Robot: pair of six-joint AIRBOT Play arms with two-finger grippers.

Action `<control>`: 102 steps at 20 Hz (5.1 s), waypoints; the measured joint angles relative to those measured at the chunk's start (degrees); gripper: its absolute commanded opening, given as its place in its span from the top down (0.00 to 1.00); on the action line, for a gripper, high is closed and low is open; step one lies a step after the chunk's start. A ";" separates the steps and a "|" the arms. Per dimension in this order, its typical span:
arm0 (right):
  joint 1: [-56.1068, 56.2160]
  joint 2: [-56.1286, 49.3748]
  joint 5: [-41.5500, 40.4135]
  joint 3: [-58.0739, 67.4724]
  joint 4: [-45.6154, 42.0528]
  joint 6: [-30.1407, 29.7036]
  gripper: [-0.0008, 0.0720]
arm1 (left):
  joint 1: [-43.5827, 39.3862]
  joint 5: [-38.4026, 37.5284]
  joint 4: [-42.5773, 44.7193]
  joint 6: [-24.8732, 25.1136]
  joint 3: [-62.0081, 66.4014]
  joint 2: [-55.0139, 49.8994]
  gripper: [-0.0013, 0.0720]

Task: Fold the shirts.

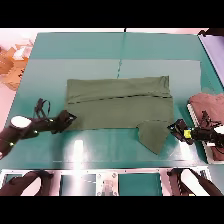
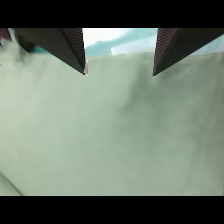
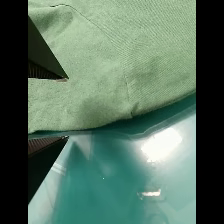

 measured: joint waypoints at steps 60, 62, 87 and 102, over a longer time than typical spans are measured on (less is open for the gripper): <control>16.76 -17.62 3.82 39.50 0.24 5.18 0.96 | -4.76 -11.02 21.51 1.33 42.64 -28.39 0.95; 17.97 -25.46 1.70 44.85 0.59 5.11 0.96 | -6.14 -8.04 20.61 1.68 47.54 -35.08 0.95; 6.73 -59.65 29.31 70.14 13.42 -23.52 0.17 | -0.76 -19.08 11.85 -0.02 75.28 -48.41 0.02; 12.37 -55.01 32.92 82.07 14.69 -20.41 0.96 | -24.48 -4.59 9.92 3.26 75.10 -55.19 0.95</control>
